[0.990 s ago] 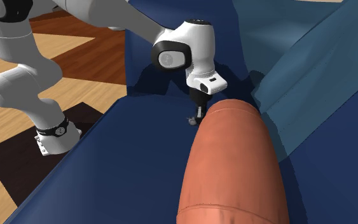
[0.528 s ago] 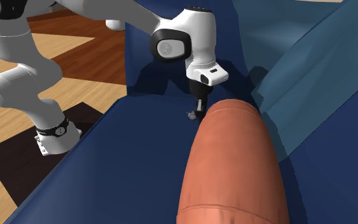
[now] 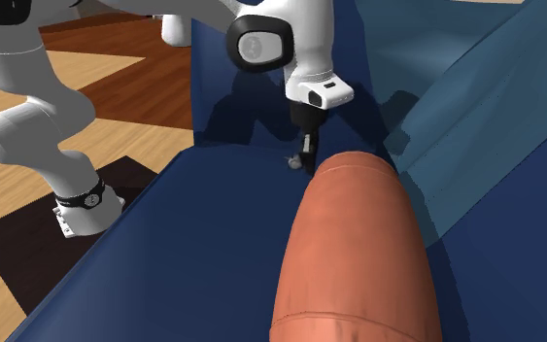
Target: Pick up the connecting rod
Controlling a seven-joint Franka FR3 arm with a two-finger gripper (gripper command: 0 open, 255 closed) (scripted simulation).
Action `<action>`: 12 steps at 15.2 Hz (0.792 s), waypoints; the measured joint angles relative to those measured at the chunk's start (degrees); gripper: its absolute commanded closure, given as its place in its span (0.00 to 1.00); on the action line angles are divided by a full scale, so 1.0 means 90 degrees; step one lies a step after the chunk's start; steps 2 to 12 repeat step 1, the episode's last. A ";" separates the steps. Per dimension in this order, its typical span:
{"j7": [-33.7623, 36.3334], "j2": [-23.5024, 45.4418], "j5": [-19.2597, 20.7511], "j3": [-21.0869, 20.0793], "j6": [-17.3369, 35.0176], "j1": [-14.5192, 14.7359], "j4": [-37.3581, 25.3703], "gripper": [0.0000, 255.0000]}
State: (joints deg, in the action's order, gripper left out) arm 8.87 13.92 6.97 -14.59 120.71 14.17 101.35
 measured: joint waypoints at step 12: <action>-0.0007 -0.0020 -0.0009 -0.0003 -0.0054 -0.0001 -0.0035 1.00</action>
